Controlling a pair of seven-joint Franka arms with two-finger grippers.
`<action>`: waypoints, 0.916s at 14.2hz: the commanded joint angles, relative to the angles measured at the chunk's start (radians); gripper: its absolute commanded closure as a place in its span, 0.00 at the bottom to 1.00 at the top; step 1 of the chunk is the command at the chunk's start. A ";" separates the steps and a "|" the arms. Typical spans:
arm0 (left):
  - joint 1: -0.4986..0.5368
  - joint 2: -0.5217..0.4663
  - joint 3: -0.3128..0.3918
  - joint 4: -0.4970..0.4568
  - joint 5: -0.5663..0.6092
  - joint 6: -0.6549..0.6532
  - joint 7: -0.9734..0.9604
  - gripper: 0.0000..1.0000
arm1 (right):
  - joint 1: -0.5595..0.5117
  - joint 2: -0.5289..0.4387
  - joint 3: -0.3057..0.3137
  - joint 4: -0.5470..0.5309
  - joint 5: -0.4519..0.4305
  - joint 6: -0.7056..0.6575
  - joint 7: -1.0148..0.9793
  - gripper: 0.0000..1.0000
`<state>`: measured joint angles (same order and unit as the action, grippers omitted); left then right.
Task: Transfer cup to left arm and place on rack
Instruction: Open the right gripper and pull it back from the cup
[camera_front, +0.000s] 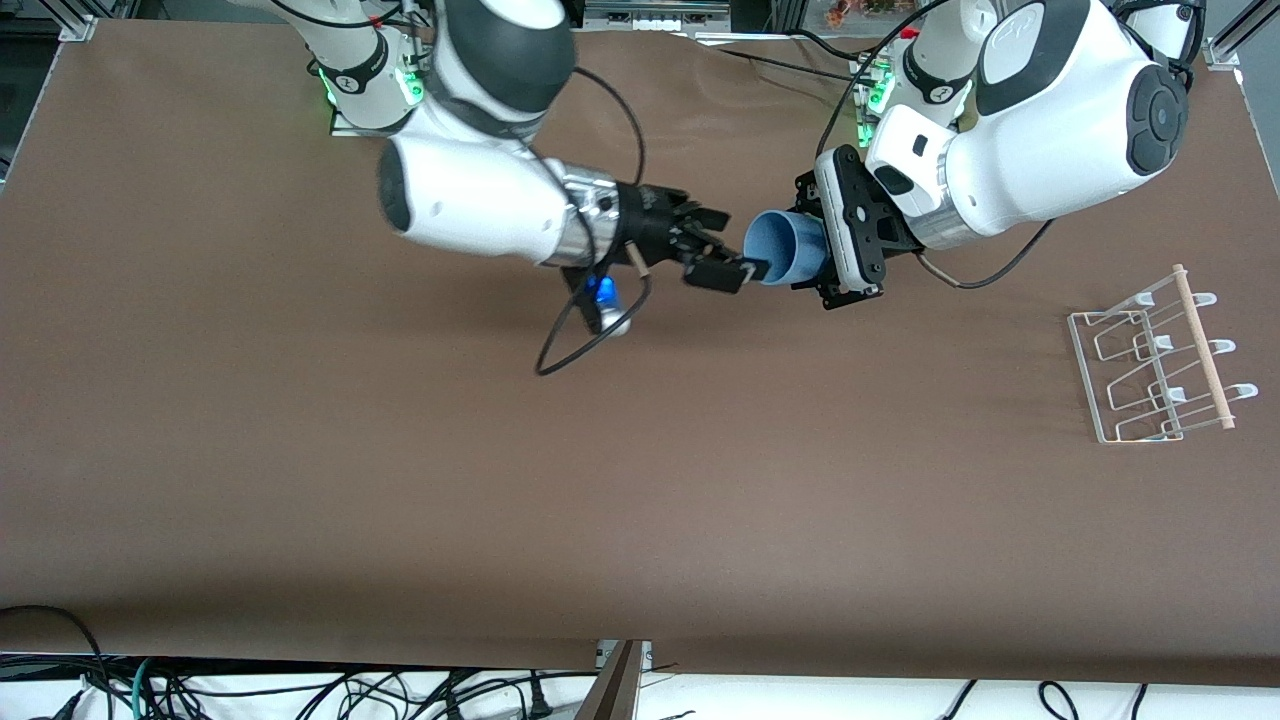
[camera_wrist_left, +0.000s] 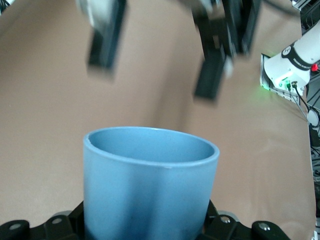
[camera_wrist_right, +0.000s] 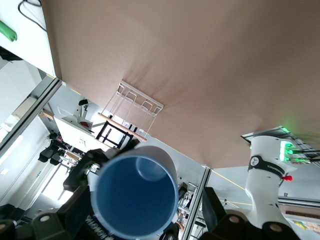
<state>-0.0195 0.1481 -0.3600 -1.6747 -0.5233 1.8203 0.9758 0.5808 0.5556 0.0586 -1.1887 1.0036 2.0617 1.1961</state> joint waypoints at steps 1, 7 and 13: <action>0.030 -0.008 0.006 0.004 0.061 -0.065 -0.024 1.00 | -0.106 -0.026 0.003 0.007 0.004 -0.145 -0.004 0.01; -0.003 -0.007 -0.013 0.030 0.392 -0.393 -0.349 0.96 | -0.200 -0.089 -0.130 0.006 -0.212 -0.386 -0.119 0.01; -0.017 0.054 -0.007 0.024 0.647 -0.685 -0.540 0.95 | -0.348 -0.101 -0.250 0.008 -0.215 -0.653 -0.447 0.01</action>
<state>-0.0364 0.1684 -0.3682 -1.6612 0.0589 1.2194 0.4751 0.2432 0.4746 -0.1935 -1.1792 0.8074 1.4476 0.7996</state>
